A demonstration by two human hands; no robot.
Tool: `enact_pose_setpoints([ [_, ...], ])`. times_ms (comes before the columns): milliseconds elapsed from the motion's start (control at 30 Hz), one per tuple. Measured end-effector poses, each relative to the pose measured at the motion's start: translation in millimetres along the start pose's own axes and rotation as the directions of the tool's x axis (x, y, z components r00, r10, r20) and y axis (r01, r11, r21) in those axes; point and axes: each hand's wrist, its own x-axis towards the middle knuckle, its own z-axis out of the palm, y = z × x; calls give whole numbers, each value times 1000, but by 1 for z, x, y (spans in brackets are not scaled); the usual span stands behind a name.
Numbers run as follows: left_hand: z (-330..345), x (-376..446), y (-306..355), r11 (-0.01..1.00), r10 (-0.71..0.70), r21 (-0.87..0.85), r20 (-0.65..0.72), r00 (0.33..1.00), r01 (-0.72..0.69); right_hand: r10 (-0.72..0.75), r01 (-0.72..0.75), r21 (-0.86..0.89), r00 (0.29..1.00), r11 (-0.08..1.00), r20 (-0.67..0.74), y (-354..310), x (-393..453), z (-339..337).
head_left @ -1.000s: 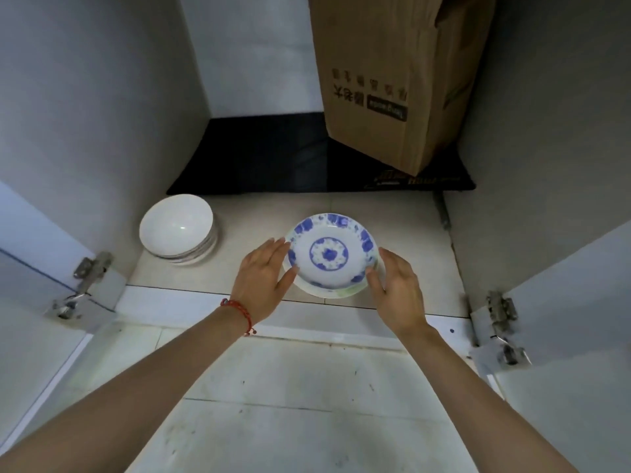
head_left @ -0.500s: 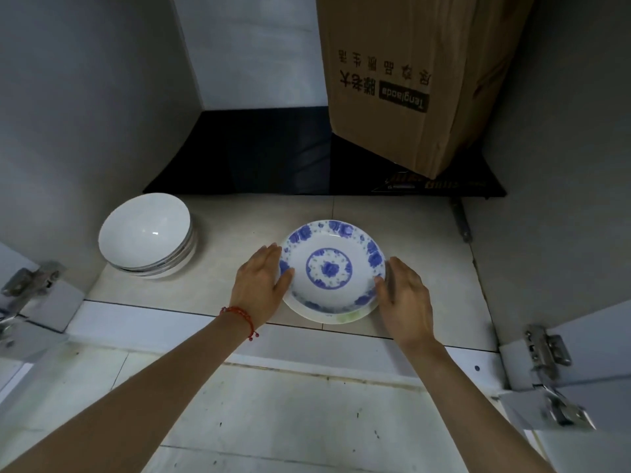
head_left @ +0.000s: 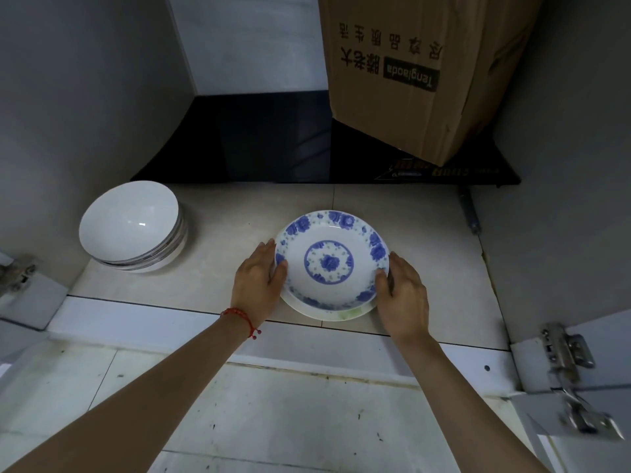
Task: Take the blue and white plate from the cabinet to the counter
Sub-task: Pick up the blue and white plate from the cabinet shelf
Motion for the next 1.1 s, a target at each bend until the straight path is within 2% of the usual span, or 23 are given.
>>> enact_pose_setpoints([
  [333,-1,-16,2,995,-22,-95,-50,998,17,21,-21,29,1000,999,-10,0,-13,1],
  [500,-3,-28,4,992,24,-118,-87,996,-35,23,-22,42,1000,999,-12,-2,-21,0],
  [800,-3,-38,6,978,71,-187,-129,989,-94,10,1,154,998,988,-65,-7,-31,0],
  [1100,-4,-39,15,950,19,-302,-209,978,-83,43,3,289,987,957,-152,-16,-33,-2],
])
